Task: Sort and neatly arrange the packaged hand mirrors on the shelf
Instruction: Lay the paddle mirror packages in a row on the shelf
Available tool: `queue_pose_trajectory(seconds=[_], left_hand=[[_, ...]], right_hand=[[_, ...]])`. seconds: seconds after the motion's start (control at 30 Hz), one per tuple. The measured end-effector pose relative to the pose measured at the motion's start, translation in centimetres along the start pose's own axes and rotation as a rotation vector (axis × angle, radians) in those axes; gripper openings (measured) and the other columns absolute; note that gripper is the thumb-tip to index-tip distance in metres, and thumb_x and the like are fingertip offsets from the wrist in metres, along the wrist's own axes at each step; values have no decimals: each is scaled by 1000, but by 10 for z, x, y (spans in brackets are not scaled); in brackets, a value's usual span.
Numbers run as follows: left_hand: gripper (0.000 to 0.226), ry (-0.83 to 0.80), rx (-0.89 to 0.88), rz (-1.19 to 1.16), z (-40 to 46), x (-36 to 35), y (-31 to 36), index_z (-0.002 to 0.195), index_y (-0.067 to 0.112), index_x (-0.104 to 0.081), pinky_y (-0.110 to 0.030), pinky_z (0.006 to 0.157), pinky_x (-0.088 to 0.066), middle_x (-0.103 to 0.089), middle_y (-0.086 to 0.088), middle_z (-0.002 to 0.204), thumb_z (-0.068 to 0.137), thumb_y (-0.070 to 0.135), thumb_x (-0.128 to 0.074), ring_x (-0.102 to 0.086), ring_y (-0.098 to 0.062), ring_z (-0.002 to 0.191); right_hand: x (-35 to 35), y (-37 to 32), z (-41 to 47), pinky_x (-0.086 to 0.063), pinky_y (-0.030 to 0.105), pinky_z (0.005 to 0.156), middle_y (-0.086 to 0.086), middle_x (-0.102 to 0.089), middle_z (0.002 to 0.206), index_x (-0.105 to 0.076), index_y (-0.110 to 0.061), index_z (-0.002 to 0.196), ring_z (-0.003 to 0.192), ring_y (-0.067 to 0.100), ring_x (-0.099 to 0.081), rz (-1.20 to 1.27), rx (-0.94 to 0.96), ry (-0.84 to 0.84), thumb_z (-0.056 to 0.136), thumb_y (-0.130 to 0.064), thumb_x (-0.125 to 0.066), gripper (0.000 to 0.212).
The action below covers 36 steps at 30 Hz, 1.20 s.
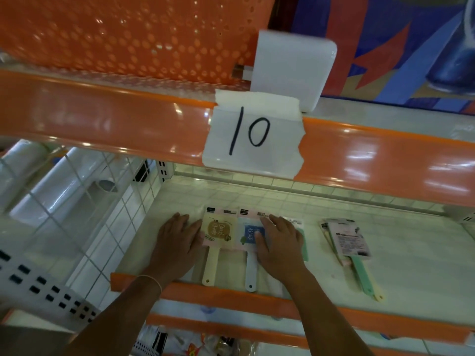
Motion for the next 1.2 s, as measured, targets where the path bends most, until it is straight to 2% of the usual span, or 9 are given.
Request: queue_pose_trajectory(seconds=[0.13, 0.3, 0.5, 0.6, 0.8, 0.9, 1.0, 1.1, 1.2], left_hand=[[73, 5, -7, 20, 0, 1, 0, 135, 19, -52, -48, 115, -20, -43, -15, 144, 87, 58, -14, -24, -33, 141], [64, -16, -53, 89, -1, -1, 2, 147, 31, -31, -49, 115, -19, -41, -13, 147, 90, 53, -14, -22, -33, 142], [59, -11, -78, 112, 0, 0, 5, 140, 30, -46, -52, 113, -20, -46, -14, 144, 91, 51, -20, -27, -35, 141], [59, -17, -82, 116, 0, -2, 4, 139, 28, -46, -51, 113, -20, -46, -14, 144, 92, 52, -21, -26, -34, 141], [62, -7, -103, 101, 1, -4, 2, 144, 28, -39, -50, 115, -18, -43, -12, 147, 91, 54, -18, -22, -33, 143], [68, -17, -113, 78, 1, -4, 4, 148, 28, -31, -47, 118, -11, -35, -3, 153, 90, 56, -10, -13, -27, 146], [74, -30, -127, 24, 0, -1, 7, 148, 22, -31, -45, 119, -5, -41, -3, 150, 87, 57, -8, -15, -26, 146], [76, -38, -134, 31, 0, -1, 8, 148, 20, -32, -43, 119, -3, -44, -3, 147, 87, 58, -8, -17, -24, 145], [84, -37, -120, 34, 0, -2, 7, 147, 18, -35, -42, 119, -4, -46, -4, 145, 87, 68, -2, -18, -24, 145]], right_hand=[[-8, -11, 10, -13, 44, 116, -5, -31, 154, -34, -30, 146, 143, 18, -21, -27, 28, -98, 89, -53, -24, 62], [-15, -12, 9, -11, 42, 116, -2, -30, 155, -38, -29, 144, 144, 19, -20, -48, 26, -93, 97, -48, -35, 51], [-14, -12, 9, -15, 43, 114, -2, -36, 150, -43, -29, 140, 141, 20, -26, -44, 30, -69, 91, -52, -32, 56], [-15, -12, 9, -14, 42, 115, -3, -32, 152, -40, -30, 142, 142, 19, -22, -46, 29, -80, 96, -49, -37, 50], [-12, -8, 6, -10, 45, 117, -1, -18, 160, -35, -30, 145, 148, 20, -10, 36, -3, -64, 97, -50, -28, 53], [2, 4, 0, -15, 45, 118, 1, -25, 158, -39, -27, 144, 147, 20, -16, 93, -44, -6, 89, -53, -22, 63], [23, 31, -7, -24, 48, 116, 7, -41, 149, -50, -19, 137, 142, 25, -30, 175, -135, 135, 87, -56, -28, 65], [37, 75, -15, -36, 52, 108, 15, -54, 136, -59, -13, 128, 131, 33, -44, 163, -255, 254, 90, -48, -43, 54], [45, 112, -21, -46, 50, 98, 18, -66, 119, -66, -10, 116, 113, 37, -58, 125, -307, 306, 86, -49, -40, 56]])
Point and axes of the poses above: each hand's wrist, its own z-axis towards the middle knuckle, its own x-axis out of the back of the hand, y = z × x, the point moved 3 cm from there along z, towards the middle knuckle
